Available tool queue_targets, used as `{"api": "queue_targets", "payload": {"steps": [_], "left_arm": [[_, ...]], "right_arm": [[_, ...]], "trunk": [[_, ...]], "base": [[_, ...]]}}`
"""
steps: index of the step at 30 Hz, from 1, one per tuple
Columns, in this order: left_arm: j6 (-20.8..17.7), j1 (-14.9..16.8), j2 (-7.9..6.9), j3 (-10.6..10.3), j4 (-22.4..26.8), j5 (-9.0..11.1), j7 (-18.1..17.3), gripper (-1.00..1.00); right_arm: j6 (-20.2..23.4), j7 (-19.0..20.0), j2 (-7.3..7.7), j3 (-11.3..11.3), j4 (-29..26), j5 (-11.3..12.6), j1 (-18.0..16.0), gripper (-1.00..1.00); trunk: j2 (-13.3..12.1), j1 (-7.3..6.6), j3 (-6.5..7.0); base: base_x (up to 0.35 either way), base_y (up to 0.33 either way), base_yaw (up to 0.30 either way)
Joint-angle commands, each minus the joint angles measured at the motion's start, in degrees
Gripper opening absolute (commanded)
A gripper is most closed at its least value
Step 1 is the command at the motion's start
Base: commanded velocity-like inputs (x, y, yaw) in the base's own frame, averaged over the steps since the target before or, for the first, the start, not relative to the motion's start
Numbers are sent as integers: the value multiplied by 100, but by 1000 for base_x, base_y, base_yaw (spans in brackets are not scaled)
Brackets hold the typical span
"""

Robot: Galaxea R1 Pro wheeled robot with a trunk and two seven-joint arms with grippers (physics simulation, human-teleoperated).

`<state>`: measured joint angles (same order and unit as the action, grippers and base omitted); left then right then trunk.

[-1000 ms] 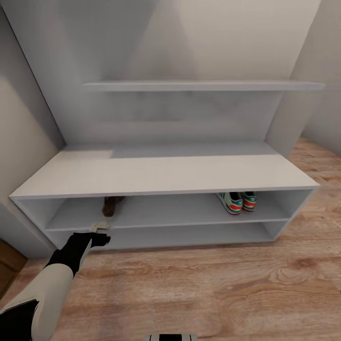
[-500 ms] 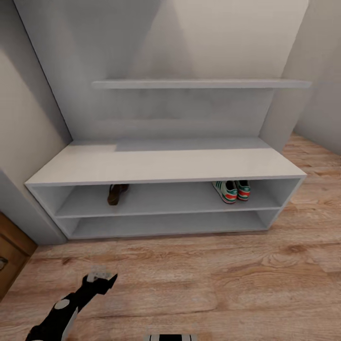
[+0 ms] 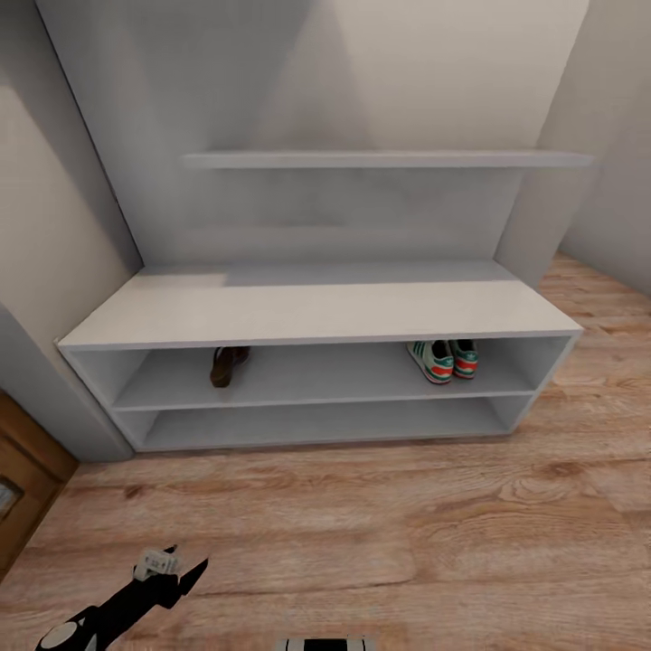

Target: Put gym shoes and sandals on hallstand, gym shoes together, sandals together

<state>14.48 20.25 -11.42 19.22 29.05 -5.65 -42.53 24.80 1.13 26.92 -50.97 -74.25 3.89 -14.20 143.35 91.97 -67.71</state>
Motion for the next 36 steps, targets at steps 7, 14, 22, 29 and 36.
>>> {"api": "queue_targets", "payload": {"steps": [7,14,22,29,36], "left_arm": [[13,5,6,46,20,-50,-24,100],[11,5,0,47,22,-42,-25,100],[11,5,0,50,22,-42,-21,100],[59,-3,-126,242,-23,60,-130,100],[114,-83,-843,1560,36,575,-2510,100]], "right_arm": [[34,1,-3,-9,-10,59,-4,-100],[34,1,-3,-9,-5,59,-4,-100],[34,1,-3,-8,-2,59,-4,-100],[34,1,-11,-1,-2,68,-4,-100],[6,5,-493,58,-99,82,-4,-100]], "trunk": [[2,-4,-4],[2,-4,-4],[2,-4,-4],[2,-4,-4],[2,-4,-4]], "base": [[-289,154,0],[-308,137,0],[-300,83,0],[-26,2,0],[0,0,-24]]}}
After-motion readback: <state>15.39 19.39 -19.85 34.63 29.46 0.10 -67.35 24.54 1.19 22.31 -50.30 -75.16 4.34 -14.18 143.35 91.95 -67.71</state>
